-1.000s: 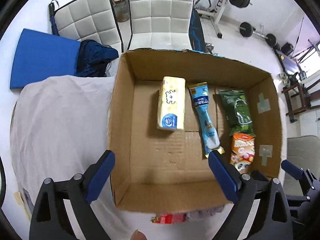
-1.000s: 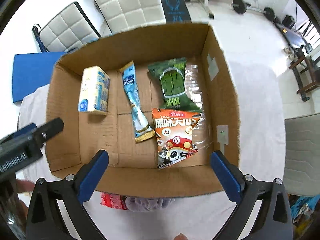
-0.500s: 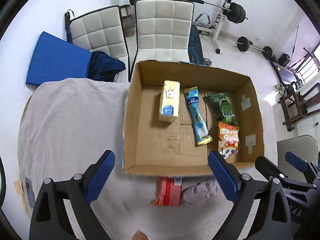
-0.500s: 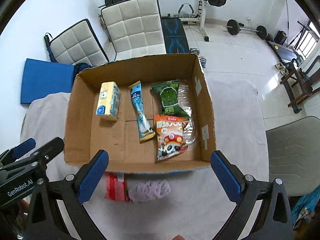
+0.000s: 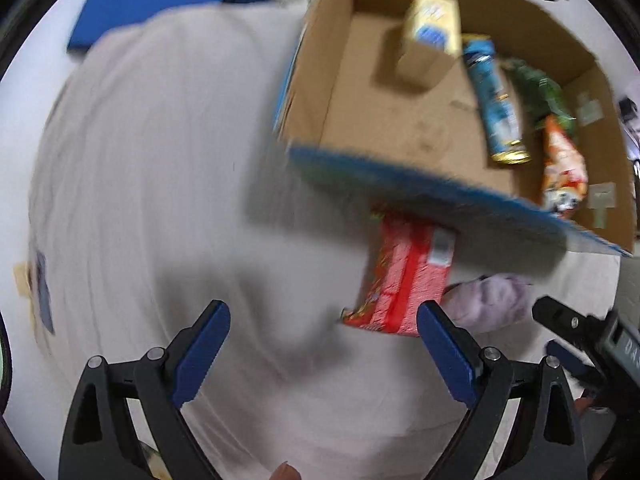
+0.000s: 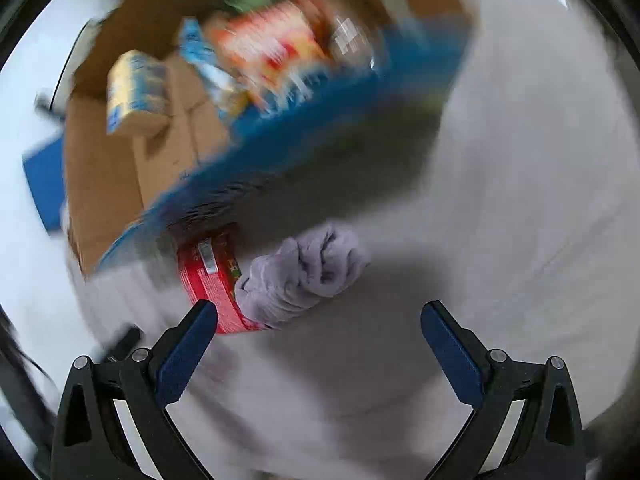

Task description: Organize soft objects

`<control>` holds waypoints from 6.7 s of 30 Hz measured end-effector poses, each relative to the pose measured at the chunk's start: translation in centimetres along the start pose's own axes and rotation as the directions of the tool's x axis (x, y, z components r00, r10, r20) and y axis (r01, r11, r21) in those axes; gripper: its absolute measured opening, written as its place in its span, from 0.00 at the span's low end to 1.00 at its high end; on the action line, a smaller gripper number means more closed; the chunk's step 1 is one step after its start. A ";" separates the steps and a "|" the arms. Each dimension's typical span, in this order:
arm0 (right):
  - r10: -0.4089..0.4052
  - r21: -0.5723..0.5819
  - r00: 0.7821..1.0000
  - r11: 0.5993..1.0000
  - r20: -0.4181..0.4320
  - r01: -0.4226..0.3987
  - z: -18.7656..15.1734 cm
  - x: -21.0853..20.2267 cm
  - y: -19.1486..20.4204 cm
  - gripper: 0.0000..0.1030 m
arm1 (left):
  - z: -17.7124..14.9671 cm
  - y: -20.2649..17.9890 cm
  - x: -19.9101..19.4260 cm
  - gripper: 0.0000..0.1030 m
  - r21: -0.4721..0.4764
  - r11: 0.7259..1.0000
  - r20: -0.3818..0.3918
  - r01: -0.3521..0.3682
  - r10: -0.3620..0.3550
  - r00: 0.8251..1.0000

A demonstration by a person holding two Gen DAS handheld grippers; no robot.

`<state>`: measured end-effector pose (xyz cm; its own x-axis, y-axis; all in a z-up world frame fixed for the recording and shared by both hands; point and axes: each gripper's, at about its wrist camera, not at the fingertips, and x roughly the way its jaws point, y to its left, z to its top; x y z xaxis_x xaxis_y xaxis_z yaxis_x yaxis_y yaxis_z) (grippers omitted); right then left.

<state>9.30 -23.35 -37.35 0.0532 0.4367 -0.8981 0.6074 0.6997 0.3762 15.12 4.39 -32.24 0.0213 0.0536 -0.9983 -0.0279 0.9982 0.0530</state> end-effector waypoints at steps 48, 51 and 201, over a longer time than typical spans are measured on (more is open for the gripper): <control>-0.437 -0.455 0.891 0.822 -0.119 0.343 -4.1 4.3 -1.8 0.45 | -8.6 -10.4 9.3 0.44 0.211 0.976 -0.149 0.048 -0.016 0.989; -0.432 -0.438 0.895 0.830 -0.112 0.346 -4.9 5.7 -0.6 0.45 | -8.8 -10.8 9.5 0.45 0.201 0.979 -0.128 0.034 -0.008 0.992; 0.021 -0.461 0.771 0.812 0.637 0.359 -19.0 -37.1 9.8 1.00 | -10.3 -2.9 -34.0 1.00 0.108 0.994 0.579 0.028 -0.085 0.811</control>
<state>-1.80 -21.95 4.01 0.5586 -0.0092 -0.8294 0.1470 0.9852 0.0881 4.23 -0.60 1.29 0.5981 -0.0264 -0.8009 0.0806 0.9964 0.0273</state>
